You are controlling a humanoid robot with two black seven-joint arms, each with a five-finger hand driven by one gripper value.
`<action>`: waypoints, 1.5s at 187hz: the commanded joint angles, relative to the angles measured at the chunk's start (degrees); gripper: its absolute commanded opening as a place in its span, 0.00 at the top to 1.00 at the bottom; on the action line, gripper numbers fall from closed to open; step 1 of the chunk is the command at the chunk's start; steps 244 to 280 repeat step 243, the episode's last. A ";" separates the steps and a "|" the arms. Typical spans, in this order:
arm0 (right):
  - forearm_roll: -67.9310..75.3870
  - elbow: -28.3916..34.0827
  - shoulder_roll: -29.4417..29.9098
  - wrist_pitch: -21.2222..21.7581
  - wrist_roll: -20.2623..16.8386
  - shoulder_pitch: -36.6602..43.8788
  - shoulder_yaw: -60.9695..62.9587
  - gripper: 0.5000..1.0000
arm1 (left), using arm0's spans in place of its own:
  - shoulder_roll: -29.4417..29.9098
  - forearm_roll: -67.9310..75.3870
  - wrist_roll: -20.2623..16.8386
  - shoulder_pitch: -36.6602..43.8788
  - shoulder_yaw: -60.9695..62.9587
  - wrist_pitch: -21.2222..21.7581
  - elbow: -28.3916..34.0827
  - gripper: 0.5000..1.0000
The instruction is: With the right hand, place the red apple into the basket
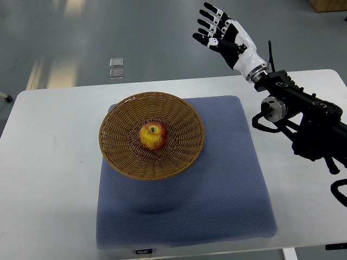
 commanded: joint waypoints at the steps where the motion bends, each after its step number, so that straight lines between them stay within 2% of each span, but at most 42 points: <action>1: 4.39 -0.44 0.04 -0.11 -1.53 -1.04 0.60 0.17 | 0.00 0.02 0.00 -0.01 0.00 0.00 -0.07 0.00; 14: 7.05 -0.97 0.04 0.16 -3.30 -1.31 0.34 0.17 | 0.00 -0.07 0.00 -0.01 0.00 0.00 0.01 0.00; 38: 9.07 -3.08 0.30 0.59 -9.27 -2.63 0.16 0.17 | 0.00 -0.07 0.00 -0.01 0.00 0.00 0.01 0.00; 53: 10.39 -3.17 0.65 1.03 -10.51 -4.12 0.25 0.17 | 0.00 -0.07 0.00 -0.01 0.00 0.00 0.01 0.00; 112: 12.23 -4.57 1.62 5.16 -10.60 -6.23 0.69 0.17 | 0.00 -0.07 0.00 -0.01 0.00 0.00 0.01 0.00; 143: 17.24 -5.36 1.88 5.25 -10.51 -6.23 0.78 0.17 | 0.00 -0.07 0.00 -0.01 0.00 0.00 0.01 0.00; 184: 16.36 -8.35 2.94 4.73 -9.80 -6.76 0.95 0.15 | 0.00 0.02 0.00 -0.01 0.00 0.00 0.01 0.00; 280: 16.36 -8.61 3.03 4.46 -9.54 -7.29 0.95 0.15 | 0.00 -0.07 0.00 -0.01 0.00 0.00 0.01 0.00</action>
